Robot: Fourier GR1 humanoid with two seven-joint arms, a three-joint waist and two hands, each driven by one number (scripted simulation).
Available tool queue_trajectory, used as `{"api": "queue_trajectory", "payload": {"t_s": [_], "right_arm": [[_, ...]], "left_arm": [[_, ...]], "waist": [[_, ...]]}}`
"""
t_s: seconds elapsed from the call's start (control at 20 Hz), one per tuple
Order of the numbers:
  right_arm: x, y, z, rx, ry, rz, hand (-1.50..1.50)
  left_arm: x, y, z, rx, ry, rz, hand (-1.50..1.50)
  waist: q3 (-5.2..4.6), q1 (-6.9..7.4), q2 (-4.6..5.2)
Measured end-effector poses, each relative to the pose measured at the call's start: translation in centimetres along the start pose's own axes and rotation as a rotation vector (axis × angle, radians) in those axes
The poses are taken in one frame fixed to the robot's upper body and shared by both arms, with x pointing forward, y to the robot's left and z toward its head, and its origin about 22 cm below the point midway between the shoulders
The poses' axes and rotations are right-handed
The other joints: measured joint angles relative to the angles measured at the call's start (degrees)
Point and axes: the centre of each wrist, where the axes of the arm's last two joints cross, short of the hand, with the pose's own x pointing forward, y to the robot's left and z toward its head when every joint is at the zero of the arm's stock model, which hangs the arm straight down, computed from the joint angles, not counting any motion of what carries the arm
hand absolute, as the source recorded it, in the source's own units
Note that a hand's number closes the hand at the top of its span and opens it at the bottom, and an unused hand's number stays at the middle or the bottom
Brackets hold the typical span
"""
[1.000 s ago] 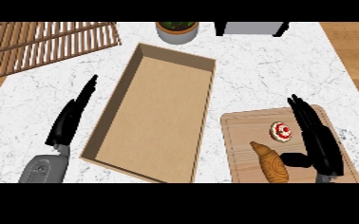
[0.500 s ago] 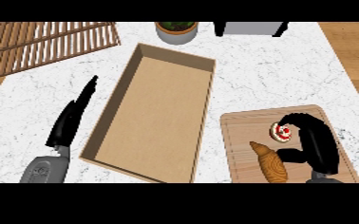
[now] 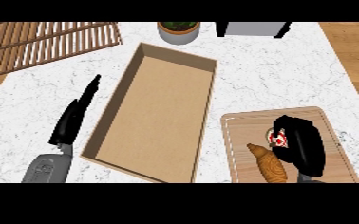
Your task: Pick the cupcake from the cutting board and place it in the cardboard box
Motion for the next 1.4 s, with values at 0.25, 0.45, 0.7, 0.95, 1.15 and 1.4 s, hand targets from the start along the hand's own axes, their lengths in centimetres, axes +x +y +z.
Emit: {"api": "queue_trajectory", "payload": {"t_s": [0.25,0.45,0.7,0.95,1.15,1.4], "right_arm": [[2.5,0.7,-0.7,0.166,-0.104,0.093,1.50],[5.1,0.9,-1.9,0.240,-0.130,0.135,1.50],[10.2,0.7,-4.1,0.236,-0.091,0.131,1.50],[15.0,-0.8,-6.9,0.151,-0.007,0.149,1.50],[18.1,-2.4,-8.4,0.090,0.089,0.182,1.50],[22.0,-5.1,-10.2,0.007,0.232,0.219,1.50]], "left_arm": [[1.0,-0.5,-0.6,-0.031,-0.042,-0.007,0.00],[1.4,-0.7,-0.9,-0.050,-0.055,-0.010,0.00],[1.6,-1.1,-1.1,-0.073,-0.057,-0.014,0.00],[1.6,-1.3,-1.2,-0.085,-0.046,-0.017,0.00],[1.4,-1.4,-1.2,-0.088,-0.036,-0.015,0.00],[1.2,-1.3,-1.2,-0.089,-0.026,-0.013,0.00]], "waist": [[-1.46,3.32,0.70],[-1.38,4.87,0.73],[-0.17,6.03,0.35],[0.64,6.29,-0.18],[0.85,6.00,-0.52],[1.01,5.91,-0.71]]}}
